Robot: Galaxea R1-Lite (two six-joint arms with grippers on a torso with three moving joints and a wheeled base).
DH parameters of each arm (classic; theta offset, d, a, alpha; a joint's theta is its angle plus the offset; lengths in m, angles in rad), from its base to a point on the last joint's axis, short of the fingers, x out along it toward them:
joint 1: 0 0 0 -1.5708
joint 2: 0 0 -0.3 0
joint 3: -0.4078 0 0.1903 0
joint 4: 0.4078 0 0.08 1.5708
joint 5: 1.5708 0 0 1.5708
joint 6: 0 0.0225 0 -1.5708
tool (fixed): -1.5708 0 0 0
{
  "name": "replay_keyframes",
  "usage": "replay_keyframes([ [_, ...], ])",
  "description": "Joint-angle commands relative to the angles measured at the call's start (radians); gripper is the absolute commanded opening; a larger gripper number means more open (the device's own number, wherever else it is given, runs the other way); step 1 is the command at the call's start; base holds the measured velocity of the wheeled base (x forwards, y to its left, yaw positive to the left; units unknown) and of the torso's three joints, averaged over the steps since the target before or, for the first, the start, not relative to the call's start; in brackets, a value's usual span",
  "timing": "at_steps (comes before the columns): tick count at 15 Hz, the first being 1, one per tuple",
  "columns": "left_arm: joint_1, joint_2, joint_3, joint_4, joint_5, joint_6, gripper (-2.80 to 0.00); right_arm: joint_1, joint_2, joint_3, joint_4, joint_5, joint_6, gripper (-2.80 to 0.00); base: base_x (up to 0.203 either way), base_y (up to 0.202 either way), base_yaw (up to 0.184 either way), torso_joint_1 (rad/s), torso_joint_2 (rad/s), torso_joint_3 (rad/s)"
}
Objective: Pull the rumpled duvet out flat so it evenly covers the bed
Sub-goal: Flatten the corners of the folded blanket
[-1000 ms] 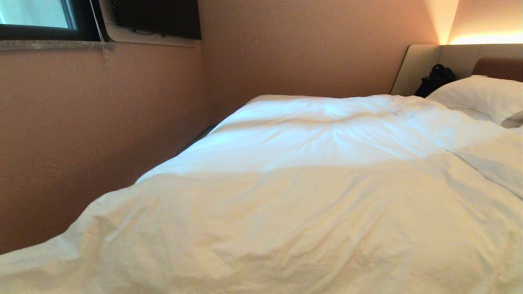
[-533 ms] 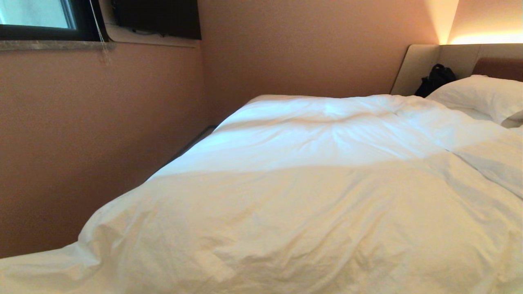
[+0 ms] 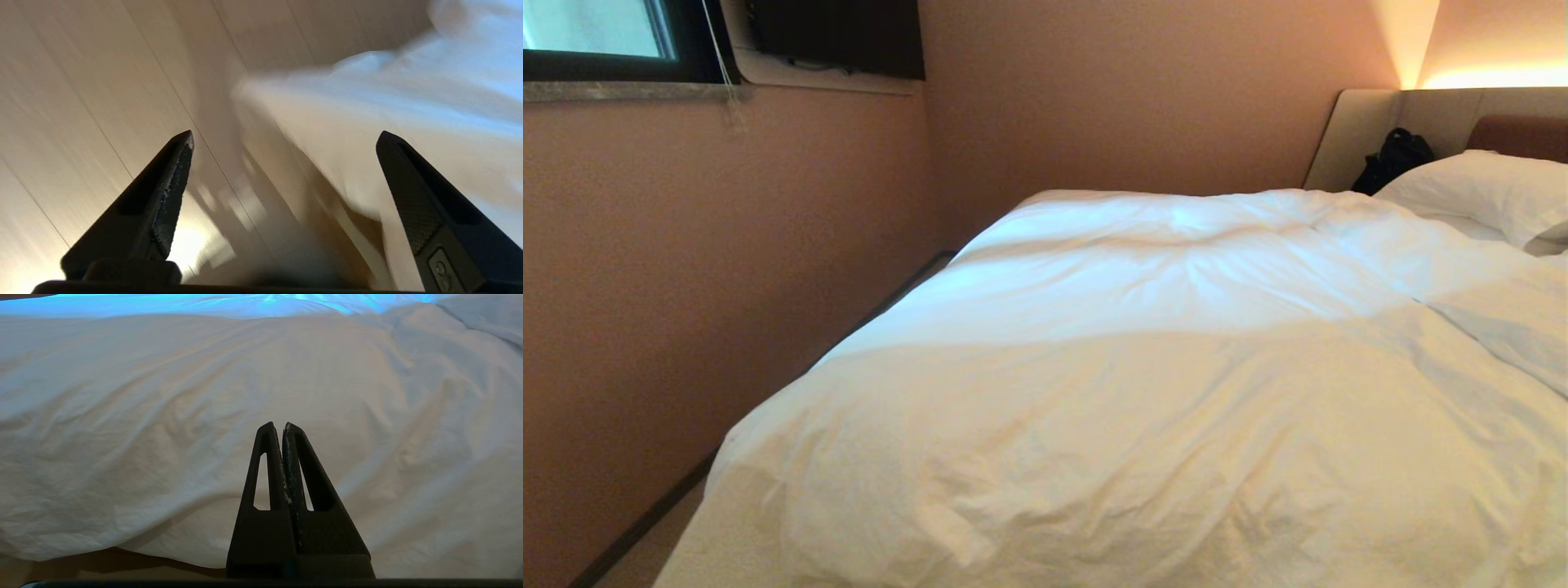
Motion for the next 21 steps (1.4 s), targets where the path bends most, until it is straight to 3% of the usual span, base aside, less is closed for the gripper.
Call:
replay_keyframes([
  [1,-0.003,-0.023,-0.149,0.415,-0.039,0.003,0.0,0.001,0.001,0.0,0.0,0.001,-0.001,-2.8,0.0,0.0,0.0,0.0,0.0,0.0],
  [3,-0.003,-0.017,-0.278,0.678,-0.115,0.028,0.0,0.001,0.001,0.0,0.0,0.001,-0.001,-2.8,0.0,0.0,0.0,0.0,0.0,0.0],
  [6,-0.004,-0.022,-0.37,0.92,-0.251,0.094,0.0,0.001,0.001,0.0,0.0,0.001,-0.001,-2.8,0.0,0.0,0.0,0.0,0.0,0.0],
  [9,-0.019,-0.025,-0.433,1.12,-0.388,0.213,0.0,0.001,0.001,0.0,0.0,0.001,-0.001,-2.8,0.0,0.0,0.0,0.0,0.0,0.0],
  [11,-0.099,-0.021,-0.452,1.195,-0.415,0.273,0.0,0.001,0.001,0.0,0.0,0.001,-0.001,-2.8,0.0,0.0,0.0,0.0,0.0,0.0],
  [13,-0.193,-0.02,-0.457,1.218,-0.419,0.275,0.0,0.001,0.001,0.0,0.0,0.001,-0.001,-2.8,0.0,0.0,0.0,0.0,0.0,0.0],
  [15,-0.28,-0.015,-0.481,1.216,-0.42,0.214,0.0,0.001,0.001,0.0,0.0,0.001,-0.001,-2.8,0.0,0.0,0.0,0.0,0.0,0.0],
  [19,-0.36,0.018,-0.603,1.127,-0.399,0.014,0.0,0.0,0.001,0.0,0.0,0.001,-0.001,-2.8,0.0,0.0,0.0,0.0,0.0,0.0],
  [21,-0.438,0.029,-0.622,0.99,-0.292,-0.11,0.0,0.001,0.001,0.0,0.0,0.001,-0.001,-2.8,0.0,0.0,0.0,0.0,0.0,0.0],
])
